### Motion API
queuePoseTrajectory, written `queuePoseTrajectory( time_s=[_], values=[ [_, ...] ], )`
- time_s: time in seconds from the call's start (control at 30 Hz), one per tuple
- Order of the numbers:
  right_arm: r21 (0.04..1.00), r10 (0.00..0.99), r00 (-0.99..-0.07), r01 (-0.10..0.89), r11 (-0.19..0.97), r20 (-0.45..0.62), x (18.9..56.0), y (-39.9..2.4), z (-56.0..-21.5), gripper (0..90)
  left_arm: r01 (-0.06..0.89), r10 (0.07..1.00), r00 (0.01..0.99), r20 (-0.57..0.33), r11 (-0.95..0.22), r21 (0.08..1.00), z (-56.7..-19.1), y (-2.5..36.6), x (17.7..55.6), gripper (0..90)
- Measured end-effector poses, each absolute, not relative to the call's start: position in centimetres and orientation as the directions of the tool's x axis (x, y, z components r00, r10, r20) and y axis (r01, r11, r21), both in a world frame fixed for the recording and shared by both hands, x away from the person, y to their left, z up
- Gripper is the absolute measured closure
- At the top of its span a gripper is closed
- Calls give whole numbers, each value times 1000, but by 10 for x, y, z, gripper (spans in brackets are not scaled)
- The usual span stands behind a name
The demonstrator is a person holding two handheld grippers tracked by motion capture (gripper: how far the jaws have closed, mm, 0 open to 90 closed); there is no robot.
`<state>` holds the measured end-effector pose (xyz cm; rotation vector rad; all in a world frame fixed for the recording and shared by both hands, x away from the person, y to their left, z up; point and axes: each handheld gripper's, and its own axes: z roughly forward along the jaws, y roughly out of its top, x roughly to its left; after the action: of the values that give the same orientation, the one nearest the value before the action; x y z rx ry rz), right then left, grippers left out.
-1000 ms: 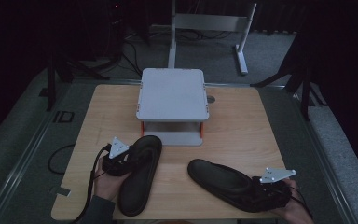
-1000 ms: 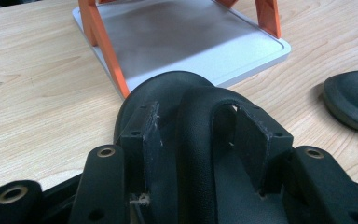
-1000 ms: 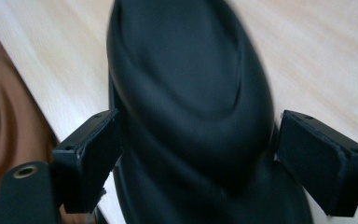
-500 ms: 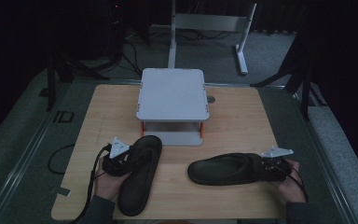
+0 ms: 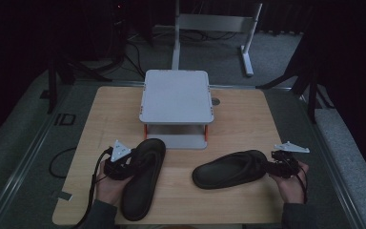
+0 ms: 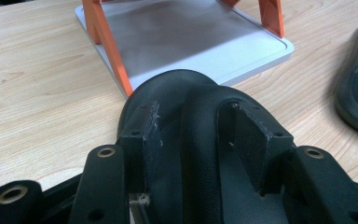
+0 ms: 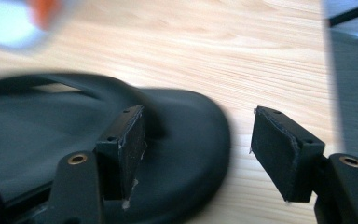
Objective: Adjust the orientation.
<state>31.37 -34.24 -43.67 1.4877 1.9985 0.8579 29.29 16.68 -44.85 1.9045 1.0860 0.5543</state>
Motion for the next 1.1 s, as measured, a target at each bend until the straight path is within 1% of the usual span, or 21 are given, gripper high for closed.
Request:
queuePoseTrajectory(
  time_s=[0.03,0.07,0.1,0.13,0.23,0.27,0.4,0.43,0.5,0.57,0.67,0.77,0.83,0.9,0.93,1.0,1.03,1.1],
  values=[
    [748,955,-296,637,185,17,311,-340,-435,345,473,851,524,-32,-259,842,-448,167,293,507],
    [748,955,-296,637,185,17,311,-340,-435,344,473,848,529,-31,-265,840,-449,165,293,507],
    [761,947,-317,626,171,48,306,-328,-435,335,473,847,530,-31,-265,840,-449,165,293,507],
    [758,946,-322,627,182,39,305,-323,-437,325,472,847,531,-30,-266,840,-449,164,293,507],
    [743,948,-318,641,191,30,307,-316,-442,326,473,846,533,-30,-268,839,-449,164,293,507],
    [740,955,-290,654,155,56,310,-315,-445,330,473,845,533,-32,-267,840,-450,164,293,507],
    [725,954,-288,674,141,83,316,-311,-447,340,476,846,533,-33,-267,838,-450,164,293,507],
    [703,952,-302,689,178,54,321,-301,-451,362,476,845,533,-32,-268,838,-450,164,293,507],
    [699,955,-295,682,216,-8,322,-294,-451,396,475,844,535,-33,-268,838,-450,163,293,507],
    [706,945,-327,669,230,2,324,-290,-451,442,477,844,535,-34,-269,837,-451,162,293,507],
    [715,905,-424,627,309,-20,323,-275,-449,529,475,840,541,-33,-273,836,-452,160,293,507],
    [728,865,-501,589,351,-12,322,-257,-448,618,471,837,546,-32,-275,838,-451,158,293,507],
    [732,834,-551,565,380,-8,323,-242,-447,656,469,834,551,-30,-280,838,-450,157,292,507],
    [735,822,-569,555,390,-7,323,-235,-447,671,466,832,554,-30,-280,839,-450,157,291,507],
    [740,799,-601,539,403,3,324,-219,-446,674,464,830,556,-29,-282,840,-450,156,290,508],
    [740,796,-605,533,411,-5,324,-214,-446,659,463,830,558,-25,-286,839,-450,155,289,508],
    [740,788,-615,519,428,-24,324,-208,-444,595,460,826,563,-26,-287,840,-449,153,287,508],
    [736,787,-616,517,437,-35,325,-208,-443,498,453,822,569,-18,-295,841,-448,152,283,511]
  ],
)
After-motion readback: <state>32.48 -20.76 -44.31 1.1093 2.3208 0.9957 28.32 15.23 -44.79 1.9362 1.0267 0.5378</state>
